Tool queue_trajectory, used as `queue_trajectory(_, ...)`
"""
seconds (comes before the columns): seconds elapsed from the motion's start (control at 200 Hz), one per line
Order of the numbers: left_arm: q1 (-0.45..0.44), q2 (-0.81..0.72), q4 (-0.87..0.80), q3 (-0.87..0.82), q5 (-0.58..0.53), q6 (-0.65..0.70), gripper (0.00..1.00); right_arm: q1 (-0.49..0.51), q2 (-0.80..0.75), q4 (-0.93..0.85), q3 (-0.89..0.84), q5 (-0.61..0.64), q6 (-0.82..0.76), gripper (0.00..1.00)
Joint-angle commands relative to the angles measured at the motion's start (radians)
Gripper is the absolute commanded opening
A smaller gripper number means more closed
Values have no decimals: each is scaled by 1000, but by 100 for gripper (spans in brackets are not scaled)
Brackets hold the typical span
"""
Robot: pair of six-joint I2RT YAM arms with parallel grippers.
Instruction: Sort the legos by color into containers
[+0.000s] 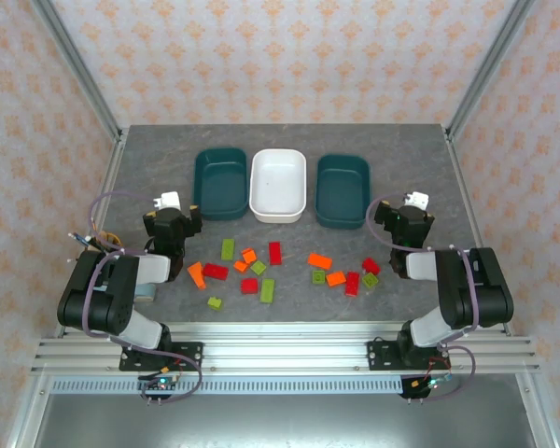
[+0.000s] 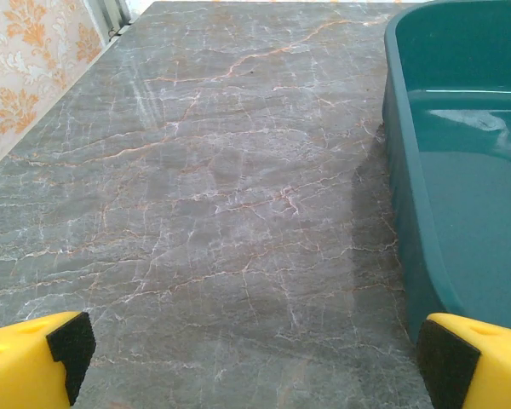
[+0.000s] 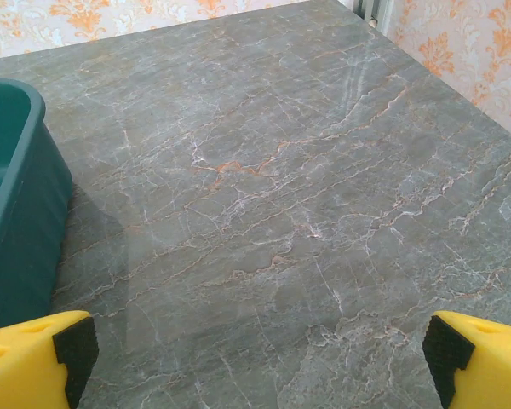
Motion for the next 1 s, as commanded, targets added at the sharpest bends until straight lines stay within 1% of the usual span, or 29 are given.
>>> queue_trajectory(0.0, -2, -3, 46, 15, -25, 5, 100, -2, 4, 2, 19, -7, -10, 99)
queue_trajectory(0.831, -2, -5, 50, 13, -23, 8, 100, -2, 2, 2, 17, -7, -8, 99)
queue_trajectory(0.871, -2, -23, 0, 33, -1, 18, 100, -2, -1, 10, 14, -4, -9, 99)
queue_trajectory(0.916, -12, -57, -103, 80, 0, 30, 100, 2, -40, -46, 38, 15, -7, 99)
queue_trajectory(0.951, -32, -86, -195, 121, -39, 41, 100, 12, -87, -165, 84, 53, -6, 99)
queue_trajectory(0.996, -60, -125, -273, 155, -98, 52, 100, 23, -141, -321, 155, 109, 2, 99)
